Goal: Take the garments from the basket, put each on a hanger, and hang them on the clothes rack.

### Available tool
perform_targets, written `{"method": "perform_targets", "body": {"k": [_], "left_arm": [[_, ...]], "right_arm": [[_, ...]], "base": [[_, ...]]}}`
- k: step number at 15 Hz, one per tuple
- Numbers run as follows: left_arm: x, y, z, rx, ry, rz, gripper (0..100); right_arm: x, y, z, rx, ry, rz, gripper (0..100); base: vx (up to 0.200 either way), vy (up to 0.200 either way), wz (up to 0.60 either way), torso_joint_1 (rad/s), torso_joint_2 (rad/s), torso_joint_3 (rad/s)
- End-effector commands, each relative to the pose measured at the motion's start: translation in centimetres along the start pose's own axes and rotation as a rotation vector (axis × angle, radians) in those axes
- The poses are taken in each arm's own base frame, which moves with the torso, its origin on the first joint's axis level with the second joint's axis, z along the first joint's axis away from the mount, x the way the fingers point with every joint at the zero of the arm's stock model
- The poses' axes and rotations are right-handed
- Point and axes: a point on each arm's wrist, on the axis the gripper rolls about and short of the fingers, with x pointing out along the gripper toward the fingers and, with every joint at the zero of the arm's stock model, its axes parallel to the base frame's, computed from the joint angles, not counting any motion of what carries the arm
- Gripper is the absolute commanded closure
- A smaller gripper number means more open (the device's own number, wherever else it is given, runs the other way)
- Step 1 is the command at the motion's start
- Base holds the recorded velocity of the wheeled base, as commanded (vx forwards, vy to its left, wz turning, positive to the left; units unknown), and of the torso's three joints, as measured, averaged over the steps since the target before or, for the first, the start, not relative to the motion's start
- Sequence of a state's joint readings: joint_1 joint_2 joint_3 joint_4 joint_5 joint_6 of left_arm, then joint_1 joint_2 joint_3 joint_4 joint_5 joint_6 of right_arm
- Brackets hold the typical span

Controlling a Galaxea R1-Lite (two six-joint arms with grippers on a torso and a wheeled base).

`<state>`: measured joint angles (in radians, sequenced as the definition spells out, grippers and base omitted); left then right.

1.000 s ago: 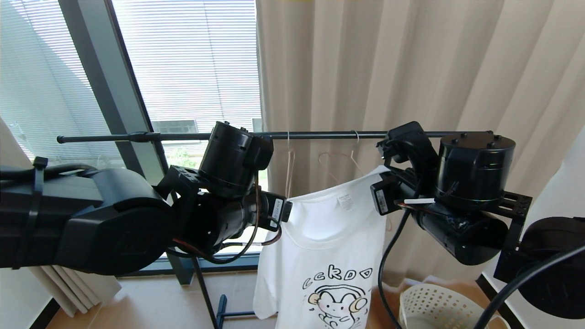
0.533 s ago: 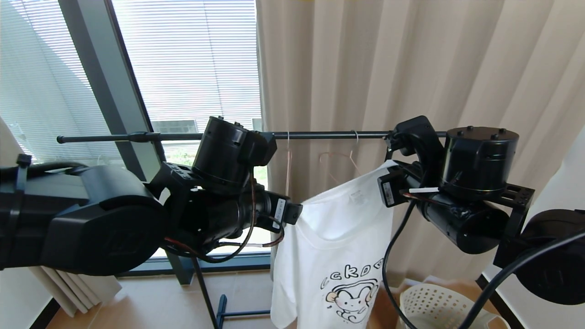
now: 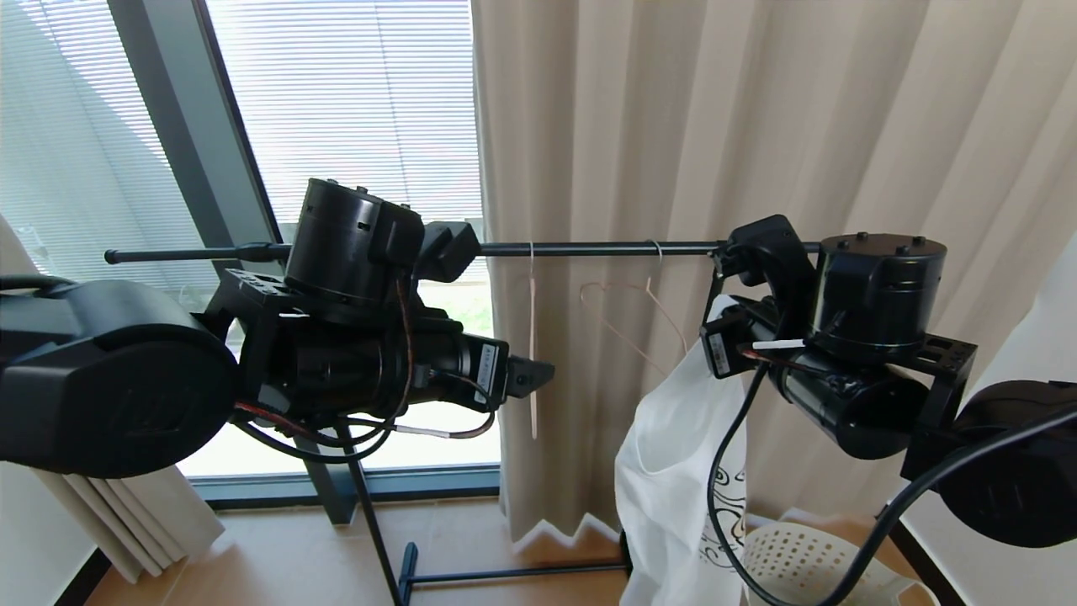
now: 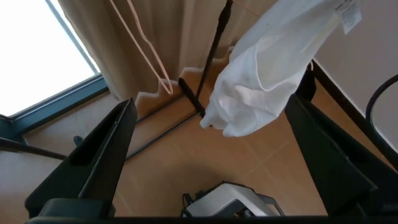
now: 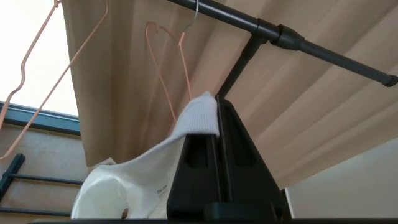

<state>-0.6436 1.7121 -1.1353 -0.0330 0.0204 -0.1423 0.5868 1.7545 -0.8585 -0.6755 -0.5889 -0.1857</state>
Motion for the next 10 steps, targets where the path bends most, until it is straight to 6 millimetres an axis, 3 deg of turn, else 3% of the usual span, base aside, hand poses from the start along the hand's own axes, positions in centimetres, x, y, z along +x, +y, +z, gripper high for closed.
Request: {"method": "perform_targets", "body": {"k": [1, 4, 6, 7, 10], "left_arm": [[1.2, 0.2, -0.4, -0.001, 0.021, 0.031, 0], [5.4, 0.0, -0.9, 0.01, 0.064, 0.148, 0], [8.2, 0.1, 0.2, 0.015, 0.035, 0.289, 0], [8.2, 0.1, 0.2, 0.015, 0.035, 0.289, 0], [12.5, -0.1, 1.9, -0.009, 0.004, 0.337, 0]], "right_arm": [[-0.2, -0.1, 0.1, 0.001, -0.004, 0.0, 100], [-1.0, -0.5, 0.1, -0.015, -0.008, -0.009, 100], [-2.5, 0.1, 0.1, -0.055, -0.018, 0.021, 100], [-2.5, 0.1, 0.1, -0.055, -0.018, 0.021, 100], [-4.3, 0.9, 0.1, -0.088, -0.03, 0.037, 100]], "base": [[0.0, 0.0, 0.0, 0.0, 0.0, 0.0], [0.0, 0.0, 0.0, 0.0, 0.0, 0.0], [0.0, 0.0, 0.0, 0.0, 0.0, 0.0], [0.0, 0.0, 0.0, 0.0, 0.0, 0.0], [0.0, 0.0, 0.0, 0.0, 0.0, 0.0]]}}
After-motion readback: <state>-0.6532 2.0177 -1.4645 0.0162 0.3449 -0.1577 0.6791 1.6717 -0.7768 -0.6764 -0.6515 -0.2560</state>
